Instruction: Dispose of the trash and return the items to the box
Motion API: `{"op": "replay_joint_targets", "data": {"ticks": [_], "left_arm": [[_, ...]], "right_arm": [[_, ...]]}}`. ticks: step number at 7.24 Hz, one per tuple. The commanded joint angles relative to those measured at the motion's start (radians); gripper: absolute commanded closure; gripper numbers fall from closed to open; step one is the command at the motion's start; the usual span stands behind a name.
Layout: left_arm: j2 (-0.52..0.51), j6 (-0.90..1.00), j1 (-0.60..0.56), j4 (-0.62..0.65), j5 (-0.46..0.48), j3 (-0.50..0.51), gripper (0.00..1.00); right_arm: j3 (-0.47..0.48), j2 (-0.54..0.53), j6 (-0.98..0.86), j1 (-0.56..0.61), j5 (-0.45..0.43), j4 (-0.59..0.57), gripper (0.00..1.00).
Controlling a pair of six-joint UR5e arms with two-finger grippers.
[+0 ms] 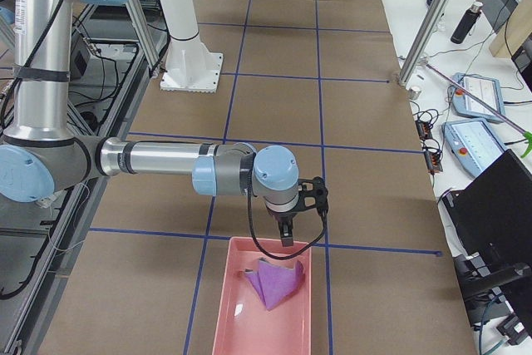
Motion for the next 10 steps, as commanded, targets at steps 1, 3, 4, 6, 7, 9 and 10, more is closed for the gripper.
{"op": "replay_joint_targets", "data": {"ticks": [1,3,4,6,7,9,10], "left_arm": [[0.006,0.000,0.000,-0.005,0.002,0.033,0.01],[0.012,-0.003,-0.002,0.013,0.000,0.042,0.01],[0.018,-0.009,-0.002,0.079,-0.015,0.016,0.01],[0.023,-0.003,-0.018,0.119,0.000,-0.027,0.01],[0.022,-0.002,-0.018,0.118,0.000,-0.032,0.01],[0.020,-0.003,-0.018,0.118,-0.002,-0.032,0.01],[0.022,-0.002,-0.018,0.115,0.000,-0.029,0.01]], "right_arm": [[0.000,-0.041,-0.016,0.000,-0.146,0.003,0.00],[0.000,-0.044,-0.021,0.000,-0.139,0.033,0.00],[0.000,-0.036,-0.015,-0.005,-0.120,0.024,0.00],[0.000,-0.013,-0.007,-0.066,-0.097,-0.005,0.00],[0.022,0.028,0.004,-0.077,-0.096,-0.090,0.00],[0.057,0.034,0.009,-0.082,-0.096,-0.137,0.00],[0.060,0.027,0.002,-0.082,-0.096,-0.132,0.00]]}}
